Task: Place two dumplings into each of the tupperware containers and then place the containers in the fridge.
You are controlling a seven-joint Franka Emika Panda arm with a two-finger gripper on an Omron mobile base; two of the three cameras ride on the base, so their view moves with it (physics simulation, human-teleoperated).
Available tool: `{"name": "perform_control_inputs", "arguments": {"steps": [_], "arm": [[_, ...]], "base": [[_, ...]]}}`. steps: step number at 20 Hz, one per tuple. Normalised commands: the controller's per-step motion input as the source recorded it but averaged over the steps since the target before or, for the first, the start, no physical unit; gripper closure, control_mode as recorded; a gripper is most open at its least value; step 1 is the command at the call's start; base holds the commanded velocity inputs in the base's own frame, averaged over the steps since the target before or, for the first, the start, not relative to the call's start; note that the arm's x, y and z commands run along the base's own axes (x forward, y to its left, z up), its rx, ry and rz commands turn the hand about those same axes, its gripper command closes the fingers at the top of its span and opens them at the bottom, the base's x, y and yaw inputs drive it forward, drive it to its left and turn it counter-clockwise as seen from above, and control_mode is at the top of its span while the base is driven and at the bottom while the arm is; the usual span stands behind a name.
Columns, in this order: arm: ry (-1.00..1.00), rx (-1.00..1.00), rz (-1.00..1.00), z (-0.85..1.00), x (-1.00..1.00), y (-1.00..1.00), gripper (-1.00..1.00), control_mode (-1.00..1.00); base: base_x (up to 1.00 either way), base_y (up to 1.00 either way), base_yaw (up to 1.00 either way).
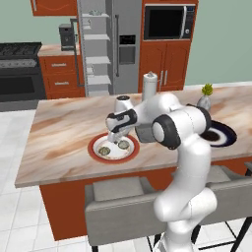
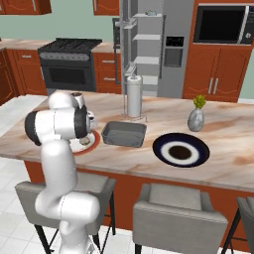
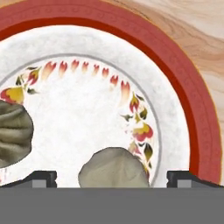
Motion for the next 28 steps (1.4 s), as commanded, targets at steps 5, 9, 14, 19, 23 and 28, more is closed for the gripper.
{"name": "perform_control_inputs", "arguments": {"steps": [5, 9, 14, 19, 23, 28], "arm": [[0.05, 0.0, 0.0, 0.0, 0.09, -0.14, -1.0, -1.0], [0.03, 0.0, 0.0, -0.12, -0.01, -0.28, -1.0, -1.0], [0.02, 0.0, -0.01, -0.28, -0.05, -0.1, -1.0, -1.0], [0.01, 0.0, 0.0, -0.07, -0.28, 0.0, -1.0, -1.0], [0.0, 0.0, 0.0, 0.0, -0.37, 0.0, -1.0, -1.0], [0.0, 0.0, 0.0, 0.0, -0.43, 0.0, -1.0, -1.0]], "base": [[0.0, 0.0, 0.0], [0.0, 0.0, 0.0], [0.0, 0.0, 0.0], [0.0, 0.0, 0.0], [0.0, 0.0, 0.0], [0.0, 0.0, 0.0]]}}
